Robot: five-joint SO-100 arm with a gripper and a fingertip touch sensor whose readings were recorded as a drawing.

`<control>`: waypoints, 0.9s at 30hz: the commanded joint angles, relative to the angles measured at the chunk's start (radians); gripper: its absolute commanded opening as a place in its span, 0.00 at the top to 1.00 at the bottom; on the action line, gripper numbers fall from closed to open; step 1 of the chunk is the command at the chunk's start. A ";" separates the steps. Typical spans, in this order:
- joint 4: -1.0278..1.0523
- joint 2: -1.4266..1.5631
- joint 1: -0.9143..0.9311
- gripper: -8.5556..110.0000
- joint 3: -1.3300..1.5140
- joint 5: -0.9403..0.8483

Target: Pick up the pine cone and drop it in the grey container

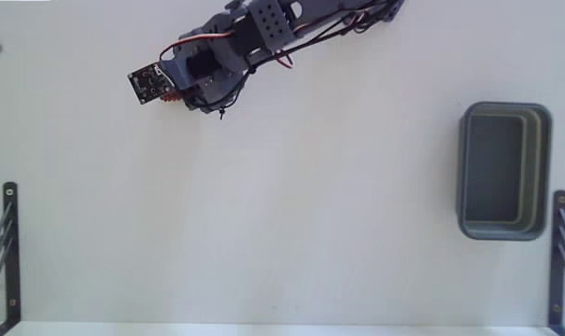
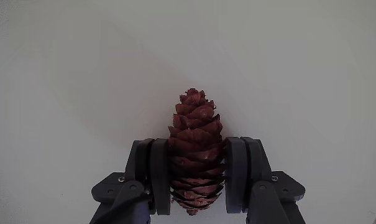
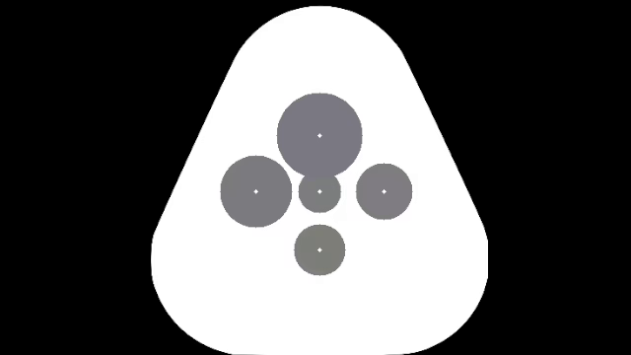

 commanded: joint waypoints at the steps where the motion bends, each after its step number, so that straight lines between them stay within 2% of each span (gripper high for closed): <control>1: 0.056 0.044 0.020 0.56 -0.047 0.002; 27: 0.496 0.065 0.020 0.56 -0.466 0.002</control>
